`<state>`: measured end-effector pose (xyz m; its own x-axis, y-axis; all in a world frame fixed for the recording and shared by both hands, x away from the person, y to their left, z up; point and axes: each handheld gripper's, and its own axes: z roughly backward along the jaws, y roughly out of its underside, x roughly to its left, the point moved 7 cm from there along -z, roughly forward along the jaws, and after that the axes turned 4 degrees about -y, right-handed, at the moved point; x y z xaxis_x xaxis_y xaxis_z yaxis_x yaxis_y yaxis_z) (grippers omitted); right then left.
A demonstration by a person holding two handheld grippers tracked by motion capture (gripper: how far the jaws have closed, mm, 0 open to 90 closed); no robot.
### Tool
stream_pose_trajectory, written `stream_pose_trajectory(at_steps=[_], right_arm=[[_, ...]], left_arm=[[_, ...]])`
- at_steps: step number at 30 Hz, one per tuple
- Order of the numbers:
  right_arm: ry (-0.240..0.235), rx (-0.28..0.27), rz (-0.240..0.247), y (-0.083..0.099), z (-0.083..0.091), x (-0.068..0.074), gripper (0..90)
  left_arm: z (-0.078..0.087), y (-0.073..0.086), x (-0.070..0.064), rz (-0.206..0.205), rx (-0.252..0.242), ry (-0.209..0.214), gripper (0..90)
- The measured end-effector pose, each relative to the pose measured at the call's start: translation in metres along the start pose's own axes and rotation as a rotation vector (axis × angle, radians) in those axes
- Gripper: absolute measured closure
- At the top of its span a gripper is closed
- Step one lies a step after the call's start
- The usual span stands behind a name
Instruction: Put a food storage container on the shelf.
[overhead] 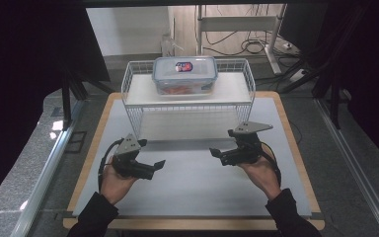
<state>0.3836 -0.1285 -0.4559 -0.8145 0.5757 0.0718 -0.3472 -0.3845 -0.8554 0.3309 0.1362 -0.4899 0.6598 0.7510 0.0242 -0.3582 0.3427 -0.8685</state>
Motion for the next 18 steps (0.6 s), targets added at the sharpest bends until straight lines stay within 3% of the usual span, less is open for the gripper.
stream_pose_trajectory(at_steps=[7,11,14,18], right_arm=[[0.018,0.014,-0.009,0.024,0.005,0.009,4.3],[0.017,0.023,-0.026,0.037,0.007,0.015,4.2],[0.005,0.041,-0.027,0.047,0.006,0.022,4.2],[0.001,0.073,-0.011,0.06,0.004,0.029,4.2]], left_arm=[[0.002,0.034,-0.008,-0.007,0.017,-0.034,0.5],[0.003,0.05,-0.011,0.017,0.021,-0.05,0.0],[0.006,0.057,-0.016,0.034,0.013,-0.034,0.0],[0.008,0.063,-0.022,0.001,0.025,-0.045,0.0]])
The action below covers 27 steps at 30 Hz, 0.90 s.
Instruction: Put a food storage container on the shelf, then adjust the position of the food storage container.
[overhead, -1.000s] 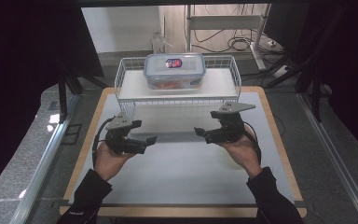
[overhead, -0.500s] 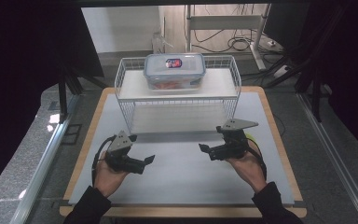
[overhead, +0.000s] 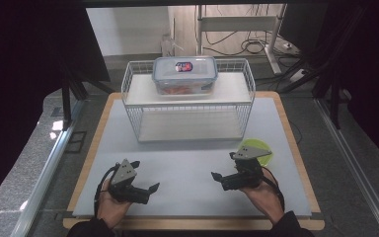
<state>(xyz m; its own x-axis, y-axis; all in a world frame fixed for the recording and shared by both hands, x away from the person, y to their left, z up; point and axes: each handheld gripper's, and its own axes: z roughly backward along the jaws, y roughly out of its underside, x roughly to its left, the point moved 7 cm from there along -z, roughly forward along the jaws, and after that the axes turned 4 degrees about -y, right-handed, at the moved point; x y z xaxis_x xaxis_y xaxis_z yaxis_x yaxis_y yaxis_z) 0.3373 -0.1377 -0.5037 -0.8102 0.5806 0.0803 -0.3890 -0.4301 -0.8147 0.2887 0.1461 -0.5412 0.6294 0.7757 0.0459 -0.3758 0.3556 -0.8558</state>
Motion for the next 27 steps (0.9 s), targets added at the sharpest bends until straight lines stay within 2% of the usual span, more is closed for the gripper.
stream_pose_trajectory(at_steps=[4,7,9,11,15,17,21,25,27], right_arm=[[0.01,0.031,0.005,0.008,-0.003,-0.002,3.2],[0.005,0.035,-0.032,0.008,-0.003,-0.005,2.8],[-0.005,0.059,-0.056,0.008,-0.001,-0.007,4.8],[0.018,0.07,-0.067,0.008,0.003,-0.01,13.6],[0.042,0.047,-0.088,0.004,0.013,-0.02,36.5],[0.051,0.038,-0.082,0.002,0.018,-0.026,47.7],[0.123,0.021,-0.06,-0.002,0.031,-0.048,68.0],[0.194,-0.003,-0.101,-0.002,0.043,-0.078,80.5],[0.213,-0.023,-0.125,-0.001,0.049,-0.09,85.4]], left_arm=[[0.0,0.0,-0.002,-0.032,0.001,-0.012,0.0],[-0.001,0.001,0.0,-0.031,0.005,-0.014,0.0],[-0.001,0.002,0.0,-0.015,0.008,-0.006,0.0],[-0.001,0.003,0.001,-0.012,0.012,-0.007,0.0],[-0.002,0.003,0.001,-0.013,0.017,-0.007,0.0],[-0.002,0.003,0.001,-0.013,0.019,-0.007,0.0],[-0.002,0.004,0.002,-0.012,0.026,-0.007,0.1],[-0.003,0.005,0.003,-0.012,0.03,-0.007,0.2],[-0.004,0.006,0.004,-0.007,0.034,-0.004,0.3]])
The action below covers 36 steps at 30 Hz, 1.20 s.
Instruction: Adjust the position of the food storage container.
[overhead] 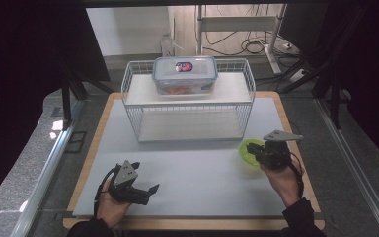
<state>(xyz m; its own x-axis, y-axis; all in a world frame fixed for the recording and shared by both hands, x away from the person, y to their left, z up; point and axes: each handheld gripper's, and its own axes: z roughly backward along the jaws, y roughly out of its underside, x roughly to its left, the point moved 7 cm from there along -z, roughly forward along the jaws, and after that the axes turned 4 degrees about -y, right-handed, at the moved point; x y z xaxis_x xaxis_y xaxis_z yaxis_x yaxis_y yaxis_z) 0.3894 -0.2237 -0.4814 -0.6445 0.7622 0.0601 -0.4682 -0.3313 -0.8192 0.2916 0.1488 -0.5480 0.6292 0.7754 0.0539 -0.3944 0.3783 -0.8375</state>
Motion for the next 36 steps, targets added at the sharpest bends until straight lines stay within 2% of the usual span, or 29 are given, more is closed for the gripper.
stream_pose_trajectory(at_steps=[3,8,14,19,27,31,36], right_arm=[[0.044,-0.007,-0.043,0.002,0.005,-0.023,90.0],[0.144,0.011,-0.083,0.012,0.007,-0.056,90.0],[0.203,0.044,-0.109,0.025,0.004,-0.079,90.0],[0.209,0.073,-0.119,0.033,-0.001,-0.084,90.0],[0.204,0.123,-0.103,0.04,-0.01,-0.079,89.9],[0.2,0.123,-0.109,0.04,-0.009,-0.077,90.0],[0.174,0.121,-0.115,0.039,-0.013,-0.068,90.0]], left_arm=[[-0.001,0.001,0.001,0.002,0.002,0.002,0.5],[-0.001,0.001,0.0,0.002,0.003,0.003,0.7],[-0.002,0.002,0.0,-0.001,0.013,0.007,0.9],[-0.003,0.002,-0.001,-0.005,0.02,0.011,1.0],[-0.004,0.004,-0.002,-0.011,0.028,0.016,1.3],[-0.004,0.004,-0.003,-0.014,0.03,0.018,1.4],[-0.005,0.004,-0.003,-0.019,0.033,0.019,1.5]])
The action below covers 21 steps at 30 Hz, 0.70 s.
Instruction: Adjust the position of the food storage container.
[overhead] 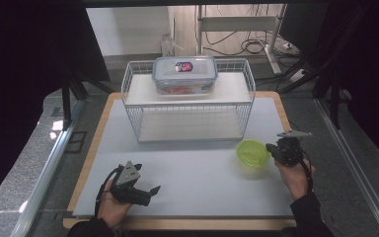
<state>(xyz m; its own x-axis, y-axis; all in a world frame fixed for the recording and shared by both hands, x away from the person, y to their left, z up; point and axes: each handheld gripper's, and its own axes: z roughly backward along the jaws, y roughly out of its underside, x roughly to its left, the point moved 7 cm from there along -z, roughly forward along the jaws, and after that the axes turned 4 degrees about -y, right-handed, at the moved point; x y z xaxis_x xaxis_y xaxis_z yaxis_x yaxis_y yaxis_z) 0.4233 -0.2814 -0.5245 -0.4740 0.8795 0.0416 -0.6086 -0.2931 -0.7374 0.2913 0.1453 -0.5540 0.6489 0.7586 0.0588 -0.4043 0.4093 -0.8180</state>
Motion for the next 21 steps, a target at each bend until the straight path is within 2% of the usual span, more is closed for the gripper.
stream_pose_trajectory(at_steps=[21], right_arm=[[-0.152,0.019,0.074,-0.006,-0.017,0.068,90.0]], left_arm=[[-0.001,0.0,-0.001,-0.008,0.007,0.002,1.7]])
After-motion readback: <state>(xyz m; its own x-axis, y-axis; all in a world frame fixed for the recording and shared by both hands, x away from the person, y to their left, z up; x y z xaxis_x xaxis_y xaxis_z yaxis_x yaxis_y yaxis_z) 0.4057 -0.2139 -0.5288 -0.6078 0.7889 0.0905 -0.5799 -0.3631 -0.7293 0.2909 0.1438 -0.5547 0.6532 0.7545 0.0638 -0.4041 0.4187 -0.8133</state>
